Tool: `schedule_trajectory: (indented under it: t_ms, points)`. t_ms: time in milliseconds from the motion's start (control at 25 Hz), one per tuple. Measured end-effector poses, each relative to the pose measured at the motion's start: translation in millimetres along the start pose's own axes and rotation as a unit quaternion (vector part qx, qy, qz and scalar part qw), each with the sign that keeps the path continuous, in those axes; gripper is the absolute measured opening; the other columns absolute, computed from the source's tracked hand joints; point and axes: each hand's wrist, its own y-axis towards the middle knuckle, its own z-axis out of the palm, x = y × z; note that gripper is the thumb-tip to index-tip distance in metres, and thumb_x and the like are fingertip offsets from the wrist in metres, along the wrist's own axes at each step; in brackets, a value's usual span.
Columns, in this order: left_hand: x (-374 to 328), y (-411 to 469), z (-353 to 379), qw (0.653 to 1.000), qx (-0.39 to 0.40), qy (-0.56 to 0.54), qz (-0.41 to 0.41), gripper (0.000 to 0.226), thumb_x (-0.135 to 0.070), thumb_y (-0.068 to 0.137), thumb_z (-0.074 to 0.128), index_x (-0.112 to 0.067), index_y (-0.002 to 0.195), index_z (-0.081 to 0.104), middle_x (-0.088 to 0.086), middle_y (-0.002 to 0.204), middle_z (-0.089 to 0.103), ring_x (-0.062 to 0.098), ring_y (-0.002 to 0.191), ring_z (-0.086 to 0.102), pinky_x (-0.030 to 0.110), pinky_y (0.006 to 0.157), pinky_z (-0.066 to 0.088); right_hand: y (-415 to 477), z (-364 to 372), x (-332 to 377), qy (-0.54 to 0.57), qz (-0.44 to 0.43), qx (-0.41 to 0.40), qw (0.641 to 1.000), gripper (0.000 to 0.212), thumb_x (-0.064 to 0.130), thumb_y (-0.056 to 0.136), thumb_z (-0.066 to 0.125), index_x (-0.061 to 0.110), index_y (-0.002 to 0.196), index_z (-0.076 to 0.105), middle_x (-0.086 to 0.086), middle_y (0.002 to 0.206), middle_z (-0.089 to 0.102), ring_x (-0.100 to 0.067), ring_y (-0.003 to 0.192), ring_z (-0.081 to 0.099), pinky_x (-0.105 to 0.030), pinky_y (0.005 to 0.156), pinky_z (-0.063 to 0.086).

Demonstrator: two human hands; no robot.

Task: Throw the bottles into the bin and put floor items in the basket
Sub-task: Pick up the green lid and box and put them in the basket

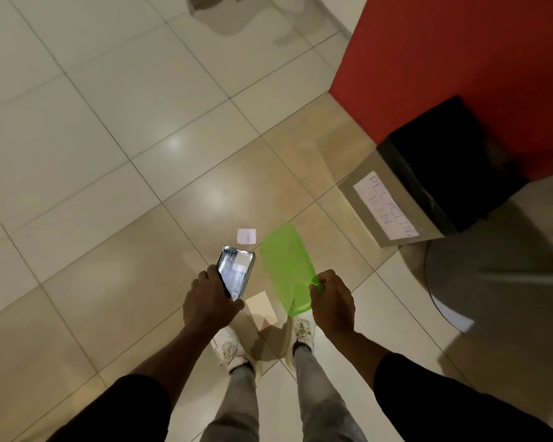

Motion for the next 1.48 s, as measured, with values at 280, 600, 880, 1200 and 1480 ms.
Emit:
schedule_trajectory:
  t_ms: [280,600,880,1200,1480]
  points:
    - [-33,-80,-90,0.998,-0.015,-0.026,0.055,0.086,-0.047,0.064,0.087,-0.014,0.134,0.048,0.009,0.122,0.062,0.033,0.108,0.064,0.046,0.082,0.058,-63,-94,61,0.027,-0.009,-0.042,0.999,0.016,0.023,0.095,0.067,0.016,0.108,0.060,-0.004,0.103,0.069,-0.030,0.094,0.067,-0.041,0.078,0.056]
    - [-45,-143,-109,0.994,0.009,-0.031,0.106,0.079,-0.047,0.062,0.085,-0.016,0.126,0.051,0.006,0.117,0.064,0.033,0.105,0.066,0.043,0.081,0.057,-140,-138,44,0.079,0.024,-0.132,0.988,0.013,0.024,0.094,0.070,0.021,0.101,0.060,0.003,0.090,0.069,-0.022,0.078,0.065,-0.031,0.067,0.047]
    - [-113,-183,-103,0.990,0.004,-0.002,0.141,0.082,-0.048,0.059,0.087,-0.017,0.126,0.050,0.003,0.116,0.063,0.029,0.106,0.065,0.040,0.082,0.056,-159,-188,-12,0.113,0.058,-0.178,0.976,0.015,0.024,0.093,0.073,0.024,0.098,0.059,0.008,0.087,0.066,-0.015,0.072,0.060,-0.026,0.062,0.041]
    - [-242,-252,-44,0.983,0.001,0.008,0.185,0.078,-0.047,0.061,0.087,-0.022,0.125,0.053,-0.004,0.114,0.060,0.025,0.108,0.065,0.037,0.082,0.054,-179,-283,-137,0.153,0.085,-0.250,0.952,0.015,0.028,0.089,0.075,0.027,0.095,0.061,0.013,0.079,0.063,-0.010,0.068,0.059,-0.027,0.058,0.042]
    - [-382,-315,18,0.966,0.015,0.001,0.260,0.077,-0.050,0.061,0.085,-0.025,0.128,0.056,-0.004,0.119,0.064,0.025,0.110,0.065,0.040,0.089,0.057,-198,-373,-241,0.216,0.105,-0.325,0.915,0.017,0.024,0.089,0.075,0.026,0.088,0.058,0.011,0.078,0.063,-0.011,0.069,0.061,-0.040,0.062,0.055]
